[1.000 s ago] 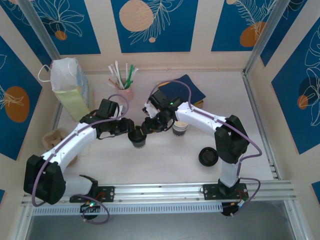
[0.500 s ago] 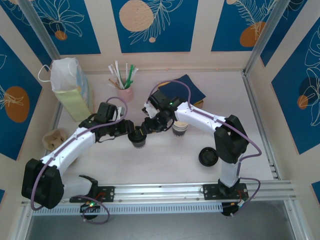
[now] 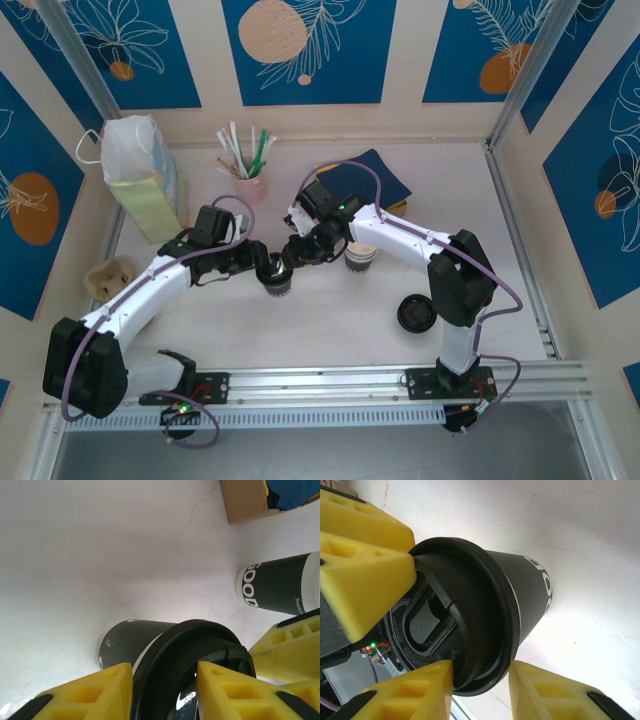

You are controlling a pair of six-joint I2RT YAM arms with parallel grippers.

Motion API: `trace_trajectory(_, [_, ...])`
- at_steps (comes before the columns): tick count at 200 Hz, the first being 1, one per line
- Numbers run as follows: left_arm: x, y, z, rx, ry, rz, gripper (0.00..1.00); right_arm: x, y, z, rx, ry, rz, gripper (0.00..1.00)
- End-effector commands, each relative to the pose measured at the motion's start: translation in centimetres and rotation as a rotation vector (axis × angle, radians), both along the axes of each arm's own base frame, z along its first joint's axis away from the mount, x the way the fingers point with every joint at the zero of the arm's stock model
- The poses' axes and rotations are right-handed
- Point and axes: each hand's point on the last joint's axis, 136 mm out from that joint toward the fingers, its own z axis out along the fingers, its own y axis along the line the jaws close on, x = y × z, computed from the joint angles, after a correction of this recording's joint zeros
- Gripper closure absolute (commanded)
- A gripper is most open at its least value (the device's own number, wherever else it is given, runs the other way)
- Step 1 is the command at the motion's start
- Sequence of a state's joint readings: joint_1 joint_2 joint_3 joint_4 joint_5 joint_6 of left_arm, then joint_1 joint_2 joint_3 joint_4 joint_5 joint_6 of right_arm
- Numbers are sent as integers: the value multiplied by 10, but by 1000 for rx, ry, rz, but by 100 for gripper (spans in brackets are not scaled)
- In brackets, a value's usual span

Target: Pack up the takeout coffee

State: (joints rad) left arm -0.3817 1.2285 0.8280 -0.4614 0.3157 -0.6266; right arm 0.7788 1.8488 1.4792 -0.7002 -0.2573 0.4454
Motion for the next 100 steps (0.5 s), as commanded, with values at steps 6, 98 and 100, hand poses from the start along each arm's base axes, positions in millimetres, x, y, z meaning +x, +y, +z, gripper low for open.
trace_trajectory(6, [-22, 11, -4, 48, 115, 11, 60, -12, -5, -15, -60, 24, 33, 66])
trace_trajectory(98, [-39, 4, 15, -47, 106, -2, 55, -12, -2, -15, -61, 24, 34, 66])
trace_trajectory(100, [-39, 5, 14, -46, 109, 0, 55, -13, -2, -15, -62, 25, 34, 66])
